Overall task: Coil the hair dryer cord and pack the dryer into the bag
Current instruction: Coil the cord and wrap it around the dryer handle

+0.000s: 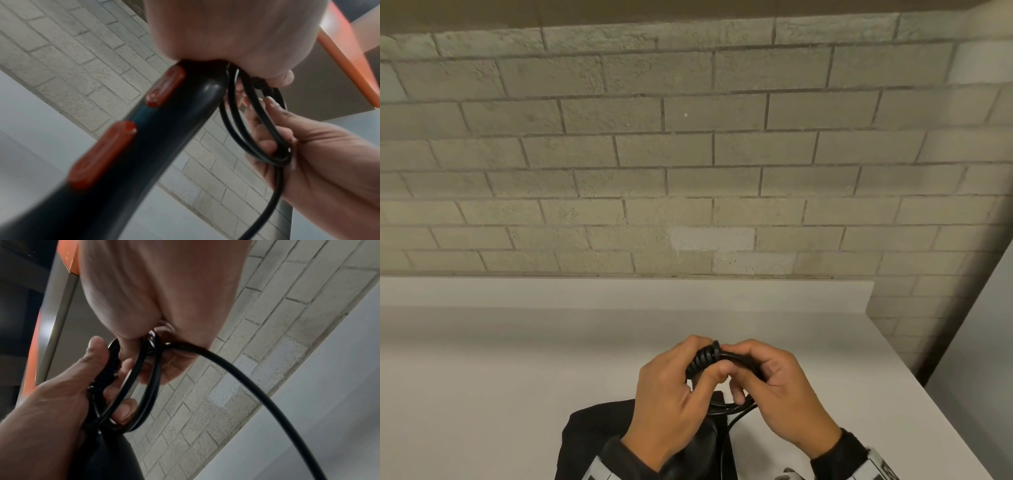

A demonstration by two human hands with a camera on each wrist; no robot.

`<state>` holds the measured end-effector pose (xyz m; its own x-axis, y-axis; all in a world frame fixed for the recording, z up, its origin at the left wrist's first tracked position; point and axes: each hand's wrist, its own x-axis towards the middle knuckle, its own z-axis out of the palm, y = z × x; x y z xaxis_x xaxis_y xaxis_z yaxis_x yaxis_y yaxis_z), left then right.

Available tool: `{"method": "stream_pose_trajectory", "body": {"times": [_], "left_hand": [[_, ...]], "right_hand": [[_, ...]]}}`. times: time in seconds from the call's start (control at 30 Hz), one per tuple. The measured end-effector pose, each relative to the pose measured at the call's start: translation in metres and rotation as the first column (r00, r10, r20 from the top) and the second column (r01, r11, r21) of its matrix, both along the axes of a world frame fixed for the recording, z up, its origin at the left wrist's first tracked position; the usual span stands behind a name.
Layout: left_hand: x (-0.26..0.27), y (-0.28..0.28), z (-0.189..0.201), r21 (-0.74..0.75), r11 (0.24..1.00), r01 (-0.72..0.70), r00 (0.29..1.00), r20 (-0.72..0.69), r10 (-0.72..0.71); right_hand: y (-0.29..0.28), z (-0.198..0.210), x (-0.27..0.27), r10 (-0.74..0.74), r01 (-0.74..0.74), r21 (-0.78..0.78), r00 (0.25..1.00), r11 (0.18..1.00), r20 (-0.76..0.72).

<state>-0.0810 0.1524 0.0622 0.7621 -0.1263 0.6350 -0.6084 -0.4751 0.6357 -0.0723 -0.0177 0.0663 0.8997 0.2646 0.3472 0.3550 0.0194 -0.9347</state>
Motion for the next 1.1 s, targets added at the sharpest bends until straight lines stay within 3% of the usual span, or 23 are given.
{"method": "stream_pose_trajectory", "body": {"times": [0.17,0.33,0.43,0.7,0.83,0.9,0.97,1.03,1.1], "left_hand": [[0.005,0.002,0.005,0.081,0.995,-0.053,0.998,-0.025,0.055],[0.004,-0.006,0.022,-0.100,0.991,0.088,0.983,-0.149,-0.103],[0.004,-0.013,0.017,-0.125,0.987,0.103,0.989,-0.094,-0.115],[0.016,-0.016,0.002,-0.074,0.997,-0.036,0.997,0.060,0.041],[0.019,-0.017,0.002,-0.040,0.997,-0.070,0.994,0.085,0.073],[0.021,-0.018,0.001,-0.039,0.996,-0.075,0.993,0.085,0.079],[0.023,-0.018,0.001,-0.051,0.994,-0.094,0.991,0.091,0.098],[0.025,-0.017,0.002,-0.071,0.991,-0.111,0.989,0.094,0.118],[0.026,-0.017,0.003,-0.081,0.990,-0.116,0.986,0.110,0.125]], "right_hand": [[-0.003,0.005,0.004,-0.047,0.048,-0.010,0.997,0.999,0.053],[0.000,0.010,0.006,-0.098,0.102,-0.033,0.990,0.994,0.100],[0.002,0.013,0.004,-0.069,0.070,-0.011,0.994,0.997,0.079],[-0.008,0.013,0.003,0.098,-0.098,0.011,0.994,0.995,-0.045],[-0.012,0.015,0.005,0.083,-0.086,-0.078,0.996,0.993,-0.041],[-0.007,0.011,0.005,-0.012,0.011,-0.121,1.000,0.993,-0.003],[0.001,0.003,0.001,-0.283,0.297,-0.142,0.953,0.944,0.110],[0.009,-0.004,-0.008,-0.521,0.570,-0.094,0.797,0.817,0.307],[0.017,-0.011,-0.014,-0.530,0.657,-0.099,0.680,0.748,0.506]]}}
